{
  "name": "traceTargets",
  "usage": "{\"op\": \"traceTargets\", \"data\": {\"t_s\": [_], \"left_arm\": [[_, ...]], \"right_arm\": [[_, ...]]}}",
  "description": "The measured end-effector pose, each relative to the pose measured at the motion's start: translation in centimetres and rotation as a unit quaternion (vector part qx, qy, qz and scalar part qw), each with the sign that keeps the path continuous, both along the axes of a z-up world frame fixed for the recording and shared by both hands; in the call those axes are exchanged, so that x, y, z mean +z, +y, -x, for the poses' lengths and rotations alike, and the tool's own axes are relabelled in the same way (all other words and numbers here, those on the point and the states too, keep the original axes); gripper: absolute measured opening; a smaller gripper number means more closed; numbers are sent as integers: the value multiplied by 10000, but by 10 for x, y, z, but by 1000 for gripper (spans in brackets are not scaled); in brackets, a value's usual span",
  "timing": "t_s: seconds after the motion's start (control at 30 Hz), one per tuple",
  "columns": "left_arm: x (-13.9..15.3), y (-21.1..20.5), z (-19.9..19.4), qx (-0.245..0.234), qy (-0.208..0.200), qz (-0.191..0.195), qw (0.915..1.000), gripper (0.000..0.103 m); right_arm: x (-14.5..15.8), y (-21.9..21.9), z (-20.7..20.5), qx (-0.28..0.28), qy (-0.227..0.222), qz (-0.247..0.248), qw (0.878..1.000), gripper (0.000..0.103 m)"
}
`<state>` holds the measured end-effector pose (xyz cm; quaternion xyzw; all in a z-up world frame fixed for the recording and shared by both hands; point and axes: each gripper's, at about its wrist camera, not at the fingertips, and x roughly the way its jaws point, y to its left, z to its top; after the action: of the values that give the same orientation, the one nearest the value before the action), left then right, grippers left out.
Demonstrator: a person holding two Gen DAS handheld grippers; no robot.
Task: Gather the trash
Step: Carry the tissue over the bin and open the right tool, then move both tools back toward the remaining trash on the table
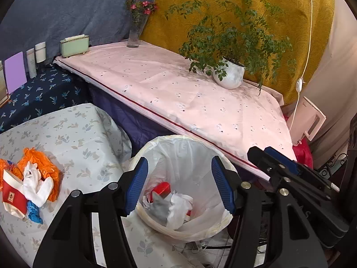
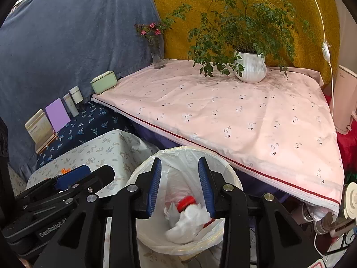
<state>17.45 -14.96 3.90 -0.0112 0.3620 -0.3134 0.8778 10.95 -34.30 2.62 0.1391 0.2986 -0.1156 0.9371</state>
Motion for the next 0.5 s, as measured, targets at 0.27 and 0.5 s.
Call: {"op": "traceTargets", "data": {"t_s": [0.27, 0.5], "left_arm": [[1, 18, 2, 195, -111, -86, 9997, 56], [0, 49, 1, 496, -176, -145, 9985, 56]], "right_arm": [[0, 14, 1, 125, -1, 32, 9999, 40], [0, 34, 0, 296, 4, 39, 9996, 41]]}}
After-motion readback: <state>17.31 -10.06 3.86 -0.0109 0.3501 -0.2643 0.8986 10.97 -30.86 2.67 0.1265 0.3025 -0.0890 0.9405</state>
